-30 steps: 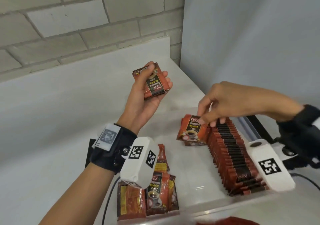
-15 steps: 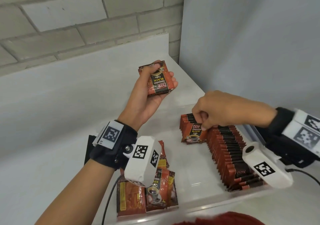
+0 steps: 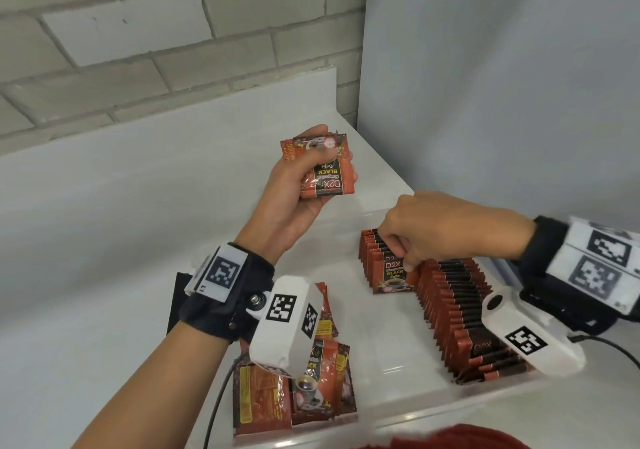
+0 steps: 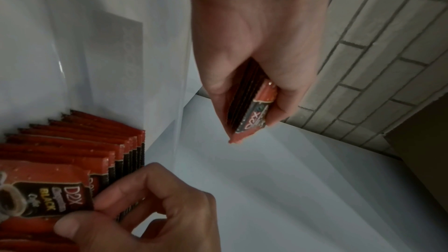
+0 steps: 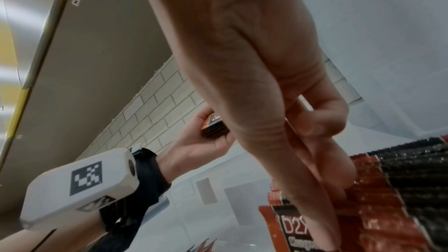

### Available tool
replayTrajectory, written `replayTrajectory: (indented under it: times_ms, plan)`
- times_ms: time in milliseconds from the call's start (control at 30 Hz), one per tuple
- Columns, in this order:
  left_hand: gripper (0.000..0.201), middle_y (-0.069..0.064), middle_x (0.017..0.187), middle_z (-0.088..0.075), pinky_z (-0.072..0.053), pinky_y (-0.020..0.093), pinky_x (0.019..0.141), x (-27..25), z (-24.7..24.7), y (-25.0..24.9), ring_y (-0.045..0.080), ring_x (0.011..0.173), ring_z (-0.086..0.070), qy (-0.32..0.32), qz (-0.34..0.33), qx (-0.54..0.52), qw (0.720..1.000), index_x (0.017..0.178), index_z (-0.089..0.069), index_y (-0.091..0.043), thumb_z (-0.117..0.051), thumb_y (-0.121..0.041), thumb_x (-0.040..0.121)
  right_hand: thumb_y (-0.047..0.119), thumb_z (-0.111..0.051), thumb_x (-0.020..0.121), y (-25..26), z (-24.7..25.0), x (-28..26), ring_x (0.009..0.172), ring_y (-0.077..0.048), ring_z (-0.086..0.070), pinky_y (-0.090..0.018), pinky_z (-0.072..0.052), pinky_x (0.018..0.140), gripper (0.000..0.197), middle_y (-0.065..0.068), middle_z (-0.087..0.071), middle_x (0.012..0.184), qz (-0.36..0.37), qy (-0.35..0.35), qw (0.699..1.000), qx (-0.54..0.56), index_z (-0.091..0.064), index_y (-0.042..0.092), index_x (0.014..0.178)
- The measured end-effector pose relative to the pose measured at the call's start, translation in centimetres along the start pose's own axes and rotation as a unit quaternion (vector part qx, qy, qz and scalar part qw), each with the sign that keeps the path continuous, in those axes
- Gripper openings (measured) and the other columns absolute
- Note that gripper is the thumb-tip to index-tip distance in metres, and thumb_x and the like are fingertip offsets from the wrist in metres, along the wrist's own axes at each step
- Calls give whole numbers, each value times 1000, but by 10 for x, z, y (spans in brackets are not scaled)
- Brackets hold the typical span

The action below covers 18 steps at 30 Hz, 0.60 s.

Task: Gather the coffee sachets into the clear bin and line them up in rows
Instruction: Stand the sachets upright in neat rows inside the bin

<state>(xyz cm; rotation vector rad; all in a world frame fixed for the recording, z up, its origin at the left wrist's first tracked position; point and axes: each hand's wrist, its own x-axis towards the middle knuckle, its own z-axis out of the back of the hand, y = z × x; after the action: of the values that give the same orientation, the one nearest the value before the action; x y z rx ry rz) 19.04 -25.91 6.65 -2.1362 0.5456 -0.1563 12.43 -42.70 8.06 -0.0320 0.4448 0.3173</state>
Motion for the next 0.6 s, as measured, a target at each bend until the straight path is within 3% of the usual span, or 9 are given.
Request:
replayTrajectory:
  times_ms: [133,233,333,467,600]
  plan:
    - [31,2,95,-71,-57,30,70,0,0,0,16,83,-68,10,-2,33,999,111,-61,-18,-58,0,87,29,-81,75,-3,5,-1,62,-2,-54,-20,-43,58,17,14,-57,67,-7,15,998,53,-67,21,81]
    - [34,0,96,-71,-55,26,66,-1,-1,0,14,85,-67,21,-1,45,999,112,-61,-20,-61,0,84,35,-81,73,-11,18,-6,57,-9,-63,-17,-44,53,20,3,-71,74,-14,0,984,178,-68,22,80]
    - [40,4,100,-70,-56,27,68,-1,-4,1,17,85,-68,27,-8,32,999,113,-60,-19,-64,0,78,41,-80,71,-18,36,-12,57,-12,-63,-15,-44,46,29,1,-73,75,-28,-58,935,348,-69,20,87]
    - [48,7,106,-67,-57,30,70,-1,-4,1,22,93,-66,37,-20,8,999,117,-57,-18,-65,-1,73,43,-73,71,-10,36,-11,62,-5,-62,-16,-45,49,39,1,-75,87,-48,-84,846,524,-70,14,97]
    - [48,8,109,-66,-58,36,75,0,-3,3,26,99,-65,44,-21,15,999,117,-57,-19,-65,-1,73,26,-74,80,-6,28,-3,65,-5,-63,-16,-46,51,22,2,-74,83,-50,-120,796,591,-73,9,94]
